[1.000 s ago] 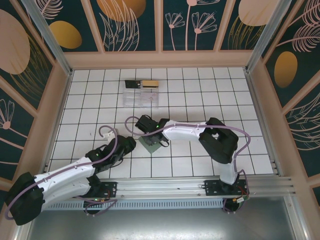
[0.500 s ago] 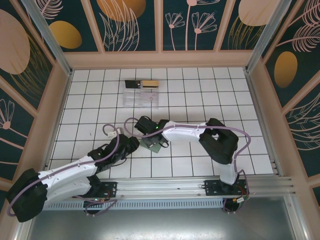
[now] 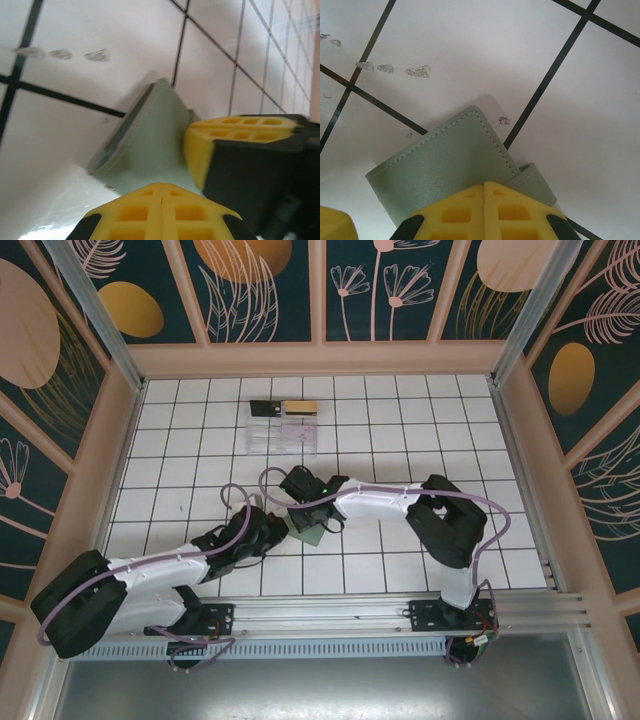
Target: Take the credit cards out of the card holder
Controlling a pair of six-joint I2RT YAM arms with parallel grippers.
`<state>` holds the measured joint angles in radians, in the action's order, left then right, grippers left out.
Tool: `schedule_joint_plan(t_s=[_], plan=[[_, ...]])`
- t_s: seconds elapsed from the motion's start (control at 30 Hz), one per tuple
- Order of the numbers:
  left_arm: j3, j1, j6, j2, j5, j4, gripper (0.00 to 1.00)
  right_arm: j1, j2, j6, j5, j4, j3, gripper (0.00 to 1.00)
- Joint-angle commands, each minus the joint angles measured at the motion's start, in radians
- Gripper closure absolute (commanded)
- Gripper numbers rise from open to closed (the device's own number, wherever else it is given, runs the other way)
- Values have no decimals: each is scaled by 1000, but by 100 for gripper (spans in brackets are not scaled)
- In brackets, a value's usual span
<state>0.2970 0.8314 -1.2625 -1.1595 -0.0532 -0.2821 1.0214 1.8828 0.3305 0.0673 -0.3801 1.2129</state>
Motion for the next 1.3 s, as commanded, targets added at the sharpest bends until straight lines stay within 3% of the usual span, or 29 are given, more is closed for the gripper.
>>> schedule_joint_plan(t_s=[0.0, 0.17, 0.33, 0.47, 0.7, 0.97, 1.13, 1.17, 1.2, 1.27], plan=[[43, -3, -15, -46, -3, -65, 100, -1, -16, 25, -41, -22, -35, 100], [45, -2, -55, -186, 52, -130, 100, -1, -19, 31, -46, -17, -35, 100], [35, -1, -74, -253, 27, -24, 100, -18, -43, 40, -48, 3, -54, 100], [18, -1, -63, -312, 8, 44, 100, -73, -96, 35, -103, 18, -87, 100], [-9, -1, -64, -411, 19, -6, 100, -155, -175, 8, -82, -12, -140, 100], [10, -1, -46, -439, 16, -10, 100, -204, -243, 4, -57, -23, -195, 100], [59, -2, 18, -357, -4, 50, 100, -210, -288, 14, -57, -16, -206, 100], [79, -1, 43, -331, -17, 79, 97, -211, -304, 16, -60, -9, -205, 100], [104, -2, 61, -304, -35, 117, 87, -213, -321, 18, -70, 4, -210, 100], [168, -2, 109, -232, -81, 209, 49, -218, -356, 33, -104, 32, -211, 100]])
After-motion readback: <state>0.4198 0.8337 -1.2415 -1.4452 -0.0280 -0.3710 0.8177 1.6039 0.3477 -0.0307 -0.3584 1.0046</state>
